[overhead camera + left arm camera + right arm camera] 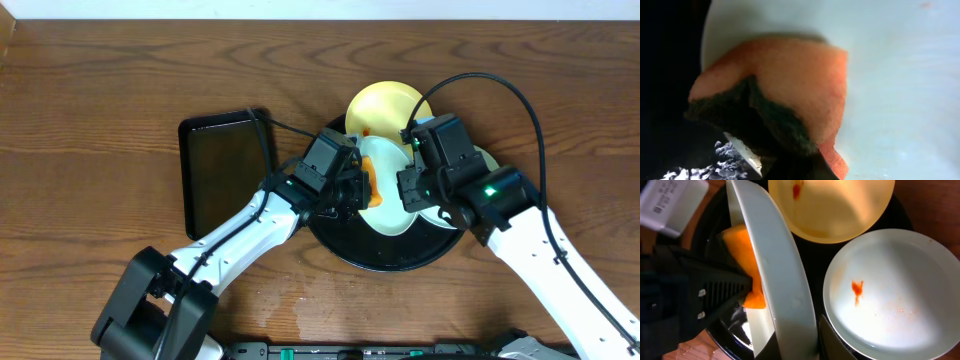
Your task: Clean dirty plates on tray and stack at the side
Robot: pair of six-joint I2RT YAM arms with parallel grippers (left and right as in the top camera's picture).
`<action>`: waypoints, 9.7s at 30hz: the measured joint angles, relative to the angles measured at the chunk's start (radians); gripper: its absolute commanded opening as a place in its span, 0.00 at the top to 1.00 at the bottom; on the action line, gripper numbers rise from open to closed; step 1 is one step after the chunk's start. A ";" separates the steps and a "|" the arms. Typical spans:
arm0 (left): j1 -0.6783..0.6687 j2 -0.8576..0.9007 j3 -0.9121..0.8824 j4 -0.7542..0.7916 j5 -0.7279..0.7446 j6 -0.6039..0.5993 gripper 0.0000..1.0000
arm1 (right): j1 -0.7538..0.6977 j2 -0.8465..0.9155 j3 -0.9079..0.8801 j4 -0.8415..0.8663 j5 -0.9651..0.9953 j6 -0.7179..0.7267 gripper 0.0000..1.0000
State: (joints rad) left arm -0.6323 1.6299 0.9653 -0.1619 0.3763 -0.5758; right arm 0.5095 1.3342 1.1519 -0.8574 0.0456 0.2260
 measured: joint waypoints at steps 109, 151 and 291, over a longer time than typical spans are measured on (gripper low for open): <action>0.520 -0.302 0.007 -0.415 -0.304 0.341 0.27 | -0.286 -0.022 0.058 -0.142 0.020 0.159 0.99; 0.520 -0.420 0.013 -0.461 -0.293 0.341 0.23 | -1.341 0.341 0.060 0.123 -0.537 0.089 0.53; 0.244 -0.161 -0.020 0.135 0.700 0.289 0.90 | -0.537 0.177 0.067 -0.085 -1.003 -0.729 0.90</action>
State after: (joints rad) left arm -0.3882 1.4689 0.9451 -0.0273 1.0760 -0.2871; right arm -0.0280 1.5116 1.2186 -0.9424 -0.9577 -0.5030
